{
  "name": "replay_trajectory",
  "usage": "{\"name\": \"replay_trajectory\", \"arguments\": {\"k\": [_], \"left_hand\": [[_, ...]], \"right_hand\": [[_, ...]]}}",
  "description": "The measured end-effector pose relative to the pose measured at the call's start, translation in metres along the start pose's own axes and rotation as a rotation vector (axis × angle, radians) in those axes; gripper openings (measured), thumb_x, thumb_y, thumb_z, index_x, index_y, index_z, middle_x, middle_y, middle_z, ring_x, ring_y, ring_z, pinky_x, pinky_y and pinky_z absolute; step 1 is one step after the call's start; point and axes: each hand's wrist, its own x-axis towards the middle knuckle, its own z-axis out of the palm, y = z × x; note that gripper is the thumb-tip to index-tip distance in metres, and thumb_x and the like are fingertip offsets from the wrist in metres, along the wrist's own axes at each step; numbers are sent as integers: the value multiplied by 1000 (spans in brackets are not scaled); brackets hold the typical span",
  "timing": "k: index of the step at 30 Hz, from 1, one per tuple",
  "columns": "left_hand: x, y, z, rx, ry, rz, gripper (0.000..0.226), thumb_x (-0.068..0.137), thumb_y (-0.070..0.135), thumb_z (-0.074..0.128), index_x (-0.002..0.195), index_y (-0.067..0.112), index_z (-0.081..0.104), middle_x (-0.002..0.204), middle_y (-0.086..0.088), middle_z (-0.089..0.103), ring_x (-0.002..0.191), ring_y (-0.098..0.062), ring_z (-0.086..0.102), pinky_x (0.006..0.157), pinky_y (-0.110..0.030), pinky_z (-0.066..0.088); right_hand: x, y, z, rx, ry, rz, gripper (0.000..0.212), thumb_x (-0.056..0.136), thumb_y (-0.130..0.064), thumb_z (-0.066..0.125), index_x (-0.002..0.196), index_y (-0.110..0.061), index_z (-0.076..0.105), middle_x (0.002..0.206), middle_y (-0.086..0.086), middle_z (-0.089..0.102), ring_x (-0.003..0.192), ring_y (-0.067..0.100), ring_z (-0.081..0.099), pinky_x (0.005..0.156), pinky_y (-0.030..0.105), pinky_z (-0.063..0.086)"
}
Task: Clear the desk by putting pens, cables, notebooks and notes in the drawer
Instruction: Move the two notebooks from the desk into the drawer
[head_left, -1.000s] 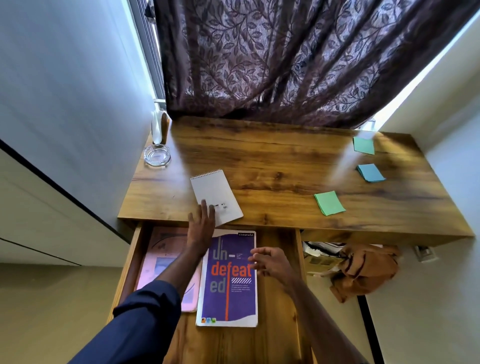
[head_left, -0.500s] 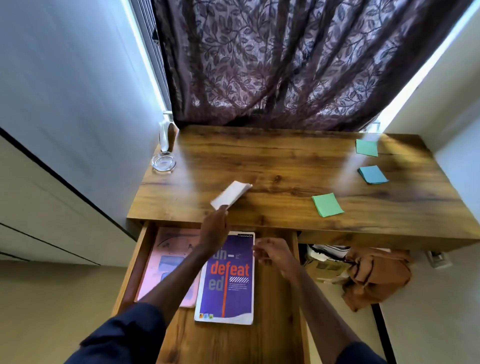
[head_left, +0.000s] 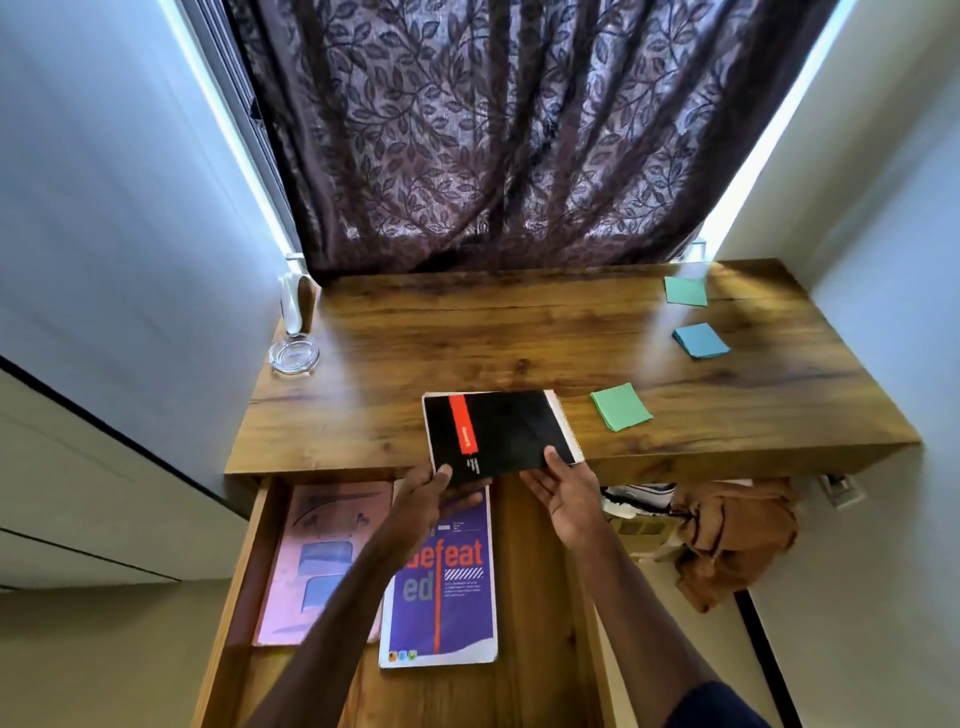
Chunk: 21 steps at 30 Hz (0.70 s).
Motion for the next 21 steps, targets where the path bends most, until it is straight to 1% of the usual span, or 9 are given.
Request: {"name": "replay_trajectory", "arguments": {"k": [2,4,7,9,10,12,15,18,21], "left_hand": [[-5,-12,-8,49,-46,-47,31,106,17,45,135,7,48,133,-18,63,119,-35,64,99,-51,54],[-8,-12,-15,74,10,-48,35,102,24,54,133,8,51,131,-18,64,117,-33,66,96,-52,55],[-1,1,-26,61,211,-9,49,94,39,63,130,8,53,123,-16,68,111,-32,69,88,-45,58],[6,17,-31,149,288,-14,61,86,50,69,129,10,52,120,-14,69,101,-24,73,78,-38,59],[7,25,-30,216,266,-23,59,85,51,69,127,11,55,118,-11,70,97,-20,74,78,-37,58],[7,38,-21,343,111,-45,41,94,47,60,119,14,63,111,-7,74,97,-18,74,85,-38,57],[7,32,-8,371,-72,-138,33,102,43,52,122,19,63,112,-8,74,104,-25,72,89,-46,58],[9,-1,3,422,41,-70,35,102,41,52,112,12,67,104,-13,74,97,-30,72,89,-58,54],[9,-31,5,428,227,-69,30,106,31,45,99,15,68,97,-11,74,93,-25,72,81,-43,57]], "right_hand": [[1,-3,-2,-61,-18,-47,46,94,-14,67,137,-12,52,127,16,67,111,34,70,91,51,58],[0,-9,-1,-163,-31,-85,47,93,-16,68,137,-16,50,125,13,68,111,32,70,95,54,56],[0,-17,-3,-323,-76,-88,42,93,-21,69,131,-23,52,122,7,71,107,26,72,91,50,59],[0,-20,-4,-402,-143,-47,40,93,-26,69,130,-24,54,122,7,71,110,24,71,94,51,57],[2,-19,-4,-438,-174,-26,40,93,-29,69,130,-23,55,123,6,71,113,25,69,97,52,56],[1,-17,0,-500,-234,7,43,93,-35,69,132,-20,57,124,7,71,116,25,68,98,50,55],[-4,-9,9,-541,-241,29,41,97,-38,62,132,-17,58,120,7,72,108,22,71,90,43,59],[-9,6,12,-594,-170,47,34,102,-39,52,126,-16,61,111,8,75,99,22,75,86,46,61],[-16,20,2,-692,-191,149,39,102,-42,50,128,-13,59,112,10,74,100,23,74,90,47,60]]}}
